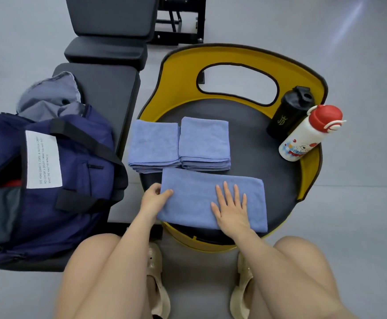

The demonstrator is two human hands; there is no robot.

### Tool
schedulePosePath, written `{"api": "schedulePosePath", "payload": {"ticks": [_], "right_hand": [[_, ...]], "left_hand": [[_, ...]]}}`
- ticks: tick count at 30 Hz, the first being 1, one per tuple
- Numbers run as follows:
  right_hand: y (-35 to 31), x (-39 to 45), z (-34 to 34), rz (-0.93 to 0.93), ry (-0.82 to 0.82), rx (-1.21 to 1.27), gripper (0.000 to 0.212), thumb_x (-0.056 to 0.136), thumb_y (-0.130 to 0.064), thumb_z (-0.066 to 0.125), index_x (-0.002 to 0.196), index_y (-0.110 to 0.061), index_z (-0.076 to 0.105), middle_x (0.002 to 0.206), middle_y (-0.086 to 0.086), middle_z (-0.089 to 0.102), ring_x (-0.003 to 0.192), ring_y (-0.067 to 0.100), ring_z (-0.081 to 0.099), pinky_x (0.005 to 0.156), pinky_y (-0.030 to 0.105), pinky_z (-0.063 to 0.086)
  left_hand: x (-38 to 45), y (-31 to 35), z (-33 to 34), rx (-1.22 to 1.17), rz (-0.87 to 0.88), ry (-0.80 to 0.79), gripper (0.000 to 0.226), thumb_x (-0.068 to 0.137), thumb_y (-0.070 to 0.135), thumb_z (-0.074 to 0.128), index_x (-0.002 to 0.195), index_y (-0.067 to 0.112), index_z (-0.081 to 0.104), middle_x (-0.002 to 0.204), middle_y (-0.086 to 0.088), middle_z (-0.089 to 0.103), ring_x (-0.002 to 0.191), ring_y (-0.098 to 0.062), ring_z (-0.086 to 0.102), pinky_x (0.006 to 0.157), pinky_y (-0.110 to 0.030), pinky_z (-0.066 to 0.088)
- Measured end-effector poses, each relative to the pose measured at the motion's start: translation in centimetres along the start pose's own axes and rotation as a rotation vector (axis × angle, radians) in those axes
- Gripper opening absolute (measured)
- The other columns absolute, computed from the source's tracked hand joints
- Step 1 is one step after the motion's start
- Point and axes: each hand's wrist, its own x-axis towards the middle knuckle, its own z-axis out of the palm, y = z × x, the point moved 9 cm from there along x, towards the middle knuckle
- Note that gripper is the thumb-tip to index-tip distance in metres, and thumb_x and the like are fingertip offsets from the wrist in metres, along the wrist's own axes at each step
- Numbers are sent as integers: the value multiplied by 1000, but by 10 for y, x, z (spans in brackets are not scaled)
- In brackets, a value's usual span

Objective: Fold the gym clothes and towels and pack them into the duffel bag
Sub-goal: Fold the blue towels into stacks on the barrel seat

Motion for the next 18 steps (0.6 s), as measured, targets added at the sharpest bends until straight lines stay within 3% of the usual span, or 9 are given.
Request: {"api": "schedulePosePath", "payload": {"ticks": [3,6,7,9,11,13,15,16,18], "right_hand": [[-20,1,3,-32,8,18,89,63,-66,-37,142,-26,-28,155,-6,-28,144,25,-26,114,45,-18],[-40,3,6,-68,-10,9,97,51,-67,-50,137,-26,-31,147,-8,-36,143,26,-26,113,45,-19],[-44,3,6,-72,-18,5,89,61,-68,-42,139,-26,-31,149,-7,-35,143,27,-27,112,45,-20],[-49,4,6,-55,-62,3,67,91,-61,-10,146,-25,-25,155,-4,-29,143,26,-27,112,45,-20],[-50,4,1,-41,-94,51,63,101,-51,13,151,-24,-14,158,-2,-22,144,26,-24,114,44,-18],[-53,5,-13,-41,-48,222,61,102,-45,27,154,-18,10,161,2,-2,148,25,-8,117,40,-9],[-54,4,-33,-5,63,554,46,100,-34,44,140,-12,46,150,6,39,141,22,29,116,34,16],[-53,3,-41,30,97,730,36,98,-29,50,127,-11,59,135,6,56,128,21,47,109,32,31],[-56,0,-51,87,87,1070,22,96,-24,55,102,-9,70,101,7,70,95,20,65,86,34,49]], "left_hand": [[-7,7,-15,-55,60,69,19,89,12,60,75,16,49,76,1,56,70,-16,52,60,-27,38],[-10,11,-32,-64,133,140,22,87,13,62,72,20,49,74,3,57,73,-18,52,67,-32,40],[-11,13,-34,-61,154,146,21,85,16,64,72,22,49,75,3,58,75,-19,54,71,-34,41],[-15,17,-34,-63,196,127,18,81,21,65,73,24,50,76,4,60,76,-19,55,72,-35,42],[-22,25,-30,-52,236,104,16,80,25,64,74,25,50,76,6,61,74,-18,55,70,-34,42],[-27,34,-24,-44,276,96,17,79,26,65,74,25,49,74,8,60,71,-14,54,68,-33,41],[-30,40,-18,-38,298,87,21,84,19,66,74,23,49,73,8,58,70,-11,52,69,-32,40],[-32,44,-14,-32,311,72,21,86,18,65,74,22,49,72,7,57,69,-11,51,69,-31,40],[-36,50,-2,-5,336,25,22,87,19,65,74,22,47,72,6,53,69,-11,49,69,-30,38]]}}
